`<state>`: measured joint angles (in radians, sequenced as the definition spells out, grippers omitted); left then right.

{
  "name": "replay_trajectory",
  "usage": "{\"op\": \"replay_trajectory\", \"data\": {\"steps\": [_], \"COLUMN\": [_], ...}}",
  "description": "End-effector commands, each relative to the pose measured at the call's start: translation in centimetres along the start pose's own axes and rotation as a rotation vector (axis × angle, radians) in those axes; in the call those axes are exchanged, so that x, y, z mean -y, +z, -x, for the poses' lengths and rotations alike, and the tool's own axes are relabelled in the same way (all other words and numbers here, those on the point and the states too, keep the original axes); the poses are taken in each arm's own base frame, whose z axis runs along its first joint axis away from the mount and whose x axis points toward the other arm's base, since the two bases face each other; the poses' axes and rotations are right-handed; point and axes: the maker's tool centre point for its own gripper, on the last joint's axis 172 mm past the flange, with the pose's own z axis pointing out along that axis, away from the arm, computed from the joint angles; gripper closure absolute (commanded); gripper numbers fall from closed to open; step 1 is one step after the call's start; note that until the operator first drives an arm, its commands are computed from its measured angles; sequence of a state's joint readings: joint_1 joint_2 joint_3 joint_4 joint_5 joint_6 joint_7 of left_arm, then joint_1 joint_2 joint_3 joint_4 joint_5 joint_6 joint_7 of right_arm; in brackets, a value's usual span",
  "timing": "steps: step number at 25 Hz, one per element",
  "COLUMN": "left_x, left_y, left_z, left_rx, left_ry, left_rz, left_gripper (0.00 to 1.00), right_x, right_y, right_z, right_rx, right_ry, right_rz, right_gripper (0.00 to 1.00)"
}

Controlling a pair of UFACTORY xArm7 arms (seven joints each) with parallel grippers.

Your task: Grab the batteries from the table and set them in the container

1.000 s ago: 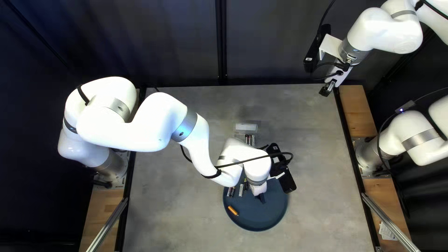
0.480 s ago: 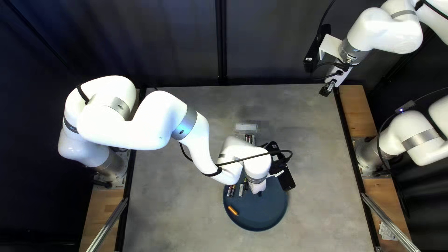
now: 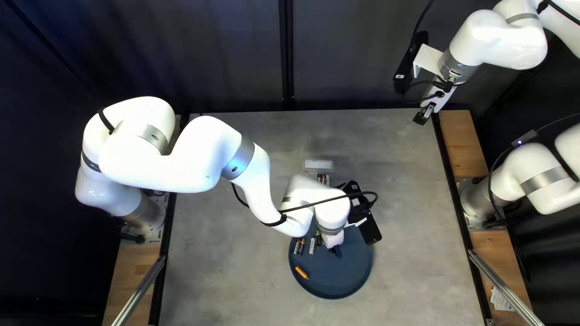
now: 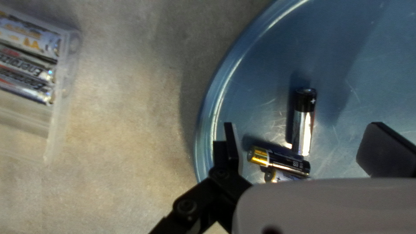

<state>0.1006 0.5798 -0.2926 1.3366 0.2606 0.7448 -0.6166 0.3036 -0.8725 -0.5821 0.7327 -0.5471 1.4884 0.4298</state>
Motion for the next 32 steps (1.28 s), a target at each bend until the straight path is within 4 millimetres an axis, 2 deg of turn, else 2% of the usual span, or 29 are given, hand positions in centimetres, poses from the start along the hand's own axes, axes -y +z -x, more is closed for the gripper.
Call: {"op": "replay_trajectory", "data": {"steps": [1,6,25,32], "left_x": [-0.4,-1.1,-1.1,-3.6], "left_y": [0.1,-0.7,-0.6,0.2], "left_z": [-0.2,0.1,0.2,-1.9], "left_rx": [0.003,-0.003,-0.001,-0.017], "left_ry": [0.008,0.003,-0.02,-0.058], "left_rz": [-0.004,-0.01,0.0,-0.05], "left_gripper": [0.0,0.0,0.0,0.0], "right_x": [0.0,0.0,0.0,0.0], "right_y": [0.0,0.0,0.0,0.0], "right_z": [0.0,0.0,0.0,0.0], "right_rx": [0.0,0.0,0.0,0.0], "right_ry": [0.0,0.0,0.0,0.0], "right_rz": [0.0,0.0,0.0,0.0], "right_gripper": [0.0,0.0,0.0,0.0]}}
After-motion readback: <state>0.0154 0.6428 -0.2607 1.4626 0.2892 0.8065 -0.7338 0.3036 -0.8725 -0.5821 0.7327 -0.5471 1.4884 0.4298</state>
